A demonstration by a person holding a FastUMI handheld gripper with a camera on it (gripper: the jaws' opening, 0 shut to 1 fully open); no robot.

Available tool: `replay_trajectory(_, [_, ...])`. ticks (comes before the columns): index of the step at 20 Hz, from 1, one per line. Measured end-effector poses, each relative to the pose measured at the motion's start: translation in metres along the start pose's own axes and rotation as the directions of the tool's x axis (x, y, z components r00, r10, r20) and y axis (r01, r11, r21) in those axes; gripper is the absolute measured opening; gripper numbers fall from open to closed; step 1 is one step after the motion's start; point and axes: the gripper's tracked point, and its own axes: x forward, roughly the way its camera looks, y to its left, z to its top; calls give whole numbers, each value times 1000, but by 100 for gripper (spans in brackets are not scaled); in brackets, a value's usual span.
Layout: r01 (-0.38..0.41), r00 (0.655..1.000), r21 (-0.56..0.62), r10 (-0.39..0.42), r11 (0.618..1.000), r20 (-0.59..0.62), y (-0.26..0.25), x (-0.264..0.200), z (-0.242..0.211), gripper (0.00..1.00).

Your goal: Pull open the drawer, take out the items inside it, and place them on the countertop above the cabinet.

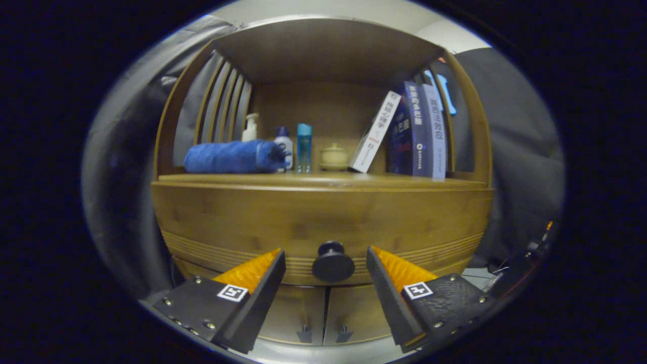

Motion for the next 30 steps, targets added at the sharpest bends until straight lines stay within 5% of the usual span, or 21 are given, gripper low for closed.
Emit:
replay_trajectory(1, [-9,1000,-12,9,1000,25,0,2,8,96])
replay_trajectory(4, [-7,1000,-2,7,1000,-18,-1,2,0,41])
replay_trajectory(8, [6,1000,59,-6,998,-6,-1,4,-1,42])
replay_trajectory(18, [-6,998,-2,5,1000,-63,2,5,-15,52])
replay_trajectory(22, [-27,996,23,29,999,-88,3,21,-18,37])
replay_trajectory(28, [15,993,43,-10,999,-115,0,-1,-20,38])
replay_trajectory(30, [16,991,24,-13,1000,-132,0,-10,-20,29])
